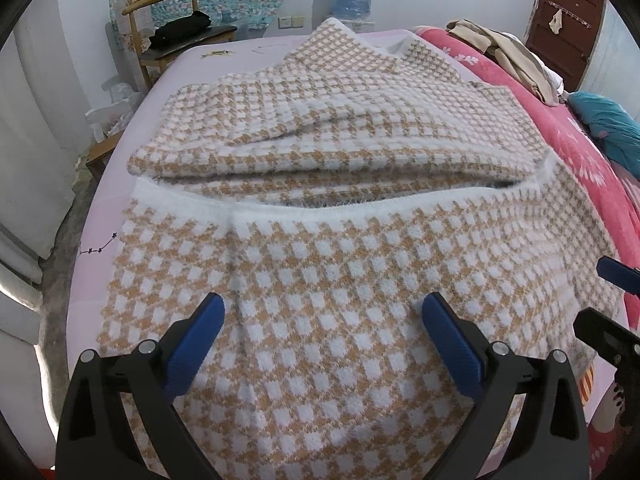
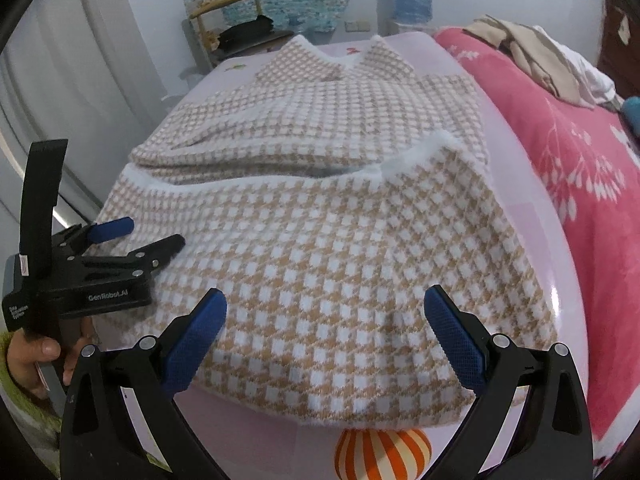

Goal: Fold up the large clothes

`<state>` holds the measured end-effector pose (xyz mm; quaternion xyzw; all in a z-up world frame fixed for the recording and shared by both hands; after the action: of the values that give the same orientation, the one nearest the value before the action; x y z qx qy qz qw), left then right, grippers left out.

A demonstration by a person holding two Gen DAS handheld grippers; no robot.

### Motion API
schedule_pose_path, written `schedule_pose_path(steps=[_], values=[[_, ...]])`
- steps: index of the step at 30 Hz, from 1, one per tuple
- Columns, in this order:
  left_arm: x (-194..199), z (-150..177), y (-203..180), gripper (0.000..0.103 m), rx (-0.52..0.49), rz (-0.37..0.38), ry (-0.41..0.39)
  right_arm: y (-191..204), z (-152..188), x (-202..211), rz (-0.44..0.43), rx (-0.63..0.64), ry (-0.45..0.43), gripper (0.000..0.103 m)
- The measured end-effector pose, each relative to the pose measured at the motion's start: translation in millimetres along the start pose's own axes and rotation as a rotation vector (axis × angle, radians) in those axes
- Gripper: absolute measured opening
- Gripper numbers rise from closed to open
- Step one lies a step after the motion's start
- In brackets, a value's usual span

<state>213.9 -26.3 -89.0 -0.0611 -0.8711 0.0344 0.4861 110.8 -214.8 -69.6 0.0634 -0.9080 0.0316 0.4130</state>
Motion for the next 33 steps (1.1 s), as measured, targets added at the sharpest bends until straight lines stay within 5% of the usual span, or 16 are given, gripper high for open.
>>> schedule_pose_path(steps=[9, 17, 26, 33], values=[[3, -3, 4, 0.098, 0.013, 0.027, 0.020, -8, -5, -3, -0.023, -0.016, -0.018, 0.095], [34, -31, 13, 0.097, 0.039, 0.075, -0.064, -16, -20, -1, -0.112, -0.056, -0.038, 0.095], [64, -93, 17, 0.097, 0.045, 0.175, -0.150, -27, -67, 9, -0.171, -0.052, -0.076, 0.095], [67, -165, 22, 0.097, 0.062, 0.241, -0.208, -68, -141, 28, -0.184, -0.057, -0.163, 0.095]])
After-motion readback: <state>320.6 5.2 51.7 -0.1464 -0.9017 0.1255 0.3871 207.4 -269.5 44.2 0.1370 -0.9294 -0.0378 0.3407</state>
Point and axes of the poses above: each gripper's, at about its wrist camera, not at the fingertips, and x roughly against the way its jaws point, y to its left, z to its underside, the point moved 6 cm from there along -x, roughly the way its jaws point, and after that the axes turned 10 degrees about x, right-handed, at the moved point
